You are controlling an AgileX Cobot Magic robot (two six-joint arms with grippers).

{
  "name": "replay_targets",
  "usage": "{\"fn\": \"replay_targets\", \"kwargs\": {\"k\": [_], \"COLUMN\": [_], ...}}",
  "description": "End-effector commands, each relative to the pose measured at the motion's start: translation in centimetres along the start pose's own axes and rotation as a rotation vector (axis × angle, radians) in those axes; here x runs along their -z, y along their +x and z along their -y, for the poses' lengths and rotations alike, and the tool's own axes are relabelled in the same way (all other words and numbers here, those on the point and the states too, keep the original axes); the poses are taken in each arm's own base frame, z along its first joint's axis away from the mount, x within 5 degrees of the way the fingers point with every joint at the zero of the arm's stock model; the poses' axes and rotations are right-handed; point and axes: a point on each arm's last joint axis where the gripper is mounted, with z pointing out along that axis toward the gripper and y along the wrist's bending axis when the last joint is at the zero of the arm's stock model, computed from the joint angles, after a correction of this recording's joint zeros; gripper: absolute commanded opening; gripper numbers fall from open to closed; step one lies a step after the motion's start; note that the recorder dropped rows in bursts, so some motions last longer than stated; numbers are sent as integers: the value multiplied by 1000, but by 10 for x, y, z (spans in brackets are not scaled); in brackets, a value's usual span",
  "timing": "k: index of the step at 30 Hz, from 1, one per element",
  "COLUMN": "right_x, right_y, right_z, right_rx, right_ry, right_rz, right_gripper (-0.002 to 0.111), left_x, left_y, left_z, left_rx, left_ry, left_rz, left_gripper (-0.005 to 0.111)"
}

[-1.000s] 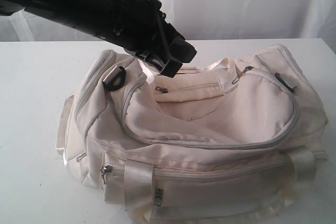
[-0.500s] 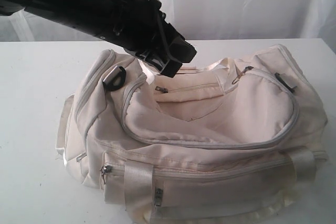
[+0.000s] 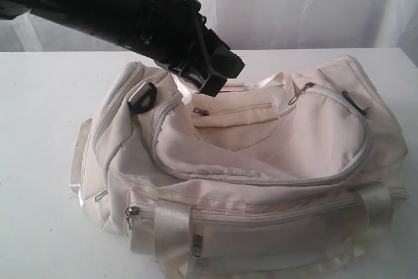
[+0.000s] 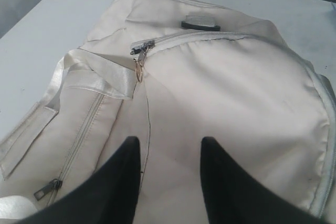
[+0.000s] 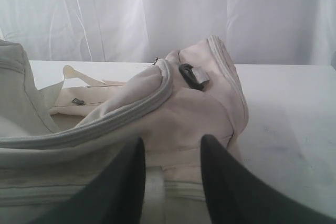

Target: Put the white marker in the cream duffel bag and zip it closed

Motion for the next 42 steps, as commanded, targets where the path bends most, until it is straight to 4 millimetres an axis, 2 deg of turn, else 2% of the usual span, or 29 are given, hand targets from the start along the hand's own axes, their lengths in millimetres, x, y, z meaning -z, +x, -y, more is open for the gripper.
{"fn": "replay_targets", "kwargs": {"k": [1,17,21,26,30,31,38,42], "right_x": [0,0,0,0,1,2,2,2], "right_y": [1,1,1,1,13,18,18,18], "right_z": [0,0,0,0,0,-1,0,3], "right_rx": [6,6,6,6,8,11,3,64], "right_ry": [4,4,4,4,-5,-8,1,33], "right_rz": [4,4,4,4,-123,-179,-183,-179], "right_gripper": [34,34,34,34,34,34,34,34], "left_x": [5,7,20,50,69,73,96,105], "left_y": [-1,-2,-9,-21,-26,-27,-31,-32], "left_z": [2,2,6,13,14,14,19,20], "left_rx": [12,10,-7,-50,-134,-145,-231,-256], "left_ry": [7,5,-5,-37,-104,-116,-172,-188], "left_rz": [7,12,44,107,129,136,151,155], "left_gripper": [43,43,43,43,43,43,43,43]}}
